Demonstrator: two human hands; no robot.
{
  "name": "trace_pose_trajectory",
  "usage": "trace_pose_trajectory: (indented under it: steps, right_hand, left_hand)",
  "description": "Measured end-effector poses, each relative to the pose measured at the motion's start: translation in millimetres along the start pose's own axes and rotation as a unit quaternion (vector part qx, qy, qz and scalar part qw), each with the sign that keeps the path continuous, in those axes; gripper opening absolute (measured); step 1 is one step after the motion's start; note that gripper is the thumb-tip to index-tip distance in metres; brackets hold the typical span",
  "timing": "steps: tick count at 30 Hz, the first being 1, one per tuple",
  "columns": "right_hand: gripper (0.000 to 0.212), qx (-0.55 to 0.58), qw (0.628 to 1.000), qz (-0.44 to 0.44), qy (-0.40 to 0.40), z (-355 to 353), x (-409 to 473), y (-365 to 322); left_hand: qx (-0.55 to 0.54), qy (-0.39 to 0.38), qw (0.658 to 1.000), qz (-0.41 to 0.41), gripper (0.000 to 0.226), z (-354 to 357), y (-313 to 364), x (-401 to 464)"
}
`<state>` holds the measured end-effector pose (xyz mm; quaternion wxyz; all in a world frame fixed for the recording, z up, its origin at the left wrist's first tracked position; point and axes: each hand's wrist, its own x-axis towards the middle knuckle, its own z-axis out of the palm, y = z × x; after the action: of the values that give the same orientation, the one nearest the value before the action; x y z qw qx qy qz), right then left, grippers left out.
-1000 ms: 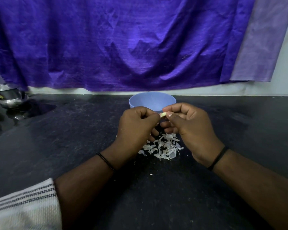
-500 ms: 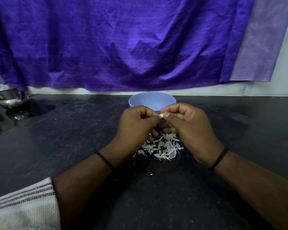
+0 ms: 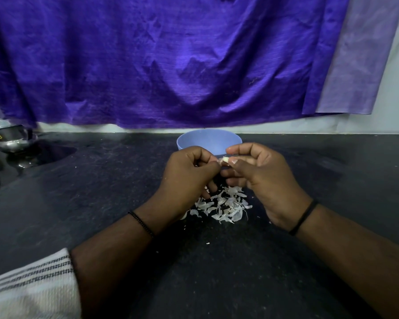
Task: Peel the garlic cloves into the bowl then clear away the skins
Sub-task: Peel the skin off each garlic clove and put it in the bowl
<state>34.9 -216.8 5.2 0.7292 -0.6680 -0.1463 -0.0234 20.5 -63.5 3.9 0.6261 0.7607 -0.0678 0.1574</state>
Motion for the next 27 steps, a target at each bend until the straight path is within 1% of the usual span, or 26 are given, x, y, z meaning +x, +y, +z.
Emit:
trace_pose_trajectory:
  steps: [5, 8, 11, 13, 16, 19, 22, 24, 27]
  right_hand:
    - [0.015, 0.028, 0.999, 0.01, 0.016, -0.7, 1.5, -0.2]
    - [0.015, 0.047, 0.999, 0.018, 0.016, -1.8, 2.1, -0.7]
    - [0.017, 0.045, 0.999, 0.018, 0.008, -2.2, 1.5, -0.6]
    - [0.017, 0.042, 0.999, 0.018, 0.01, -2.5, 1.2, -0.2]
    - [0.016, 0.034, 0.999, 0.019, 0.024, -3.2, 2.0, 0.5]
    - [0.016, 0.035, 0.999, 0.022, 0.036, -3.7, 2.9, 0.8]
    - [0.014, 0.042, 0.999, 0.017, 0.03, -4.6, 2.7, -0.4]
    - [0.019, 0.043, 0.999, 0.012, 0.02, -4.4, 2.2, -0.9]
    - [0.021, 0.033, 0.999, 0.008, 0.011, -4.5, 2.1, -0.8]
  left_hand:
    - [0.007, 0.017, 1.0, 0.005, 0.01, -1.7, -0.4, 0.4]
    - [0.038, 0.022, 0.999, 0.021, 0.012, -2.7, -1.9, 0.3]
    - [0.09, 0.025, 0.995, 0.043, 0.028, -3.2, -1.8, 0.0]
    - [0.124, 0.031, 0.991, 0.049, 0.032, -3.8, -2.2, 0.0]
    - [0.181, 0.048, 0.981, 0.044, 0.029, -5.1, -3.9, 1.7]
    - [0.215, 0.052, 0.975, 0.032, 0.024, -5.2, -4.5, 2.8]
    - [0.246, 0.061, 0.966, 0.047, 0.018, -4.5, -4.5, 2.5]
    - [0.228, 0.068, 0.969, 0.059, 0.016, -4.7, -4.4, 2.4]
    - [0.163, 0.064, 0.982, 0.065, 0.013, -4.6, -2.4, 1.3]
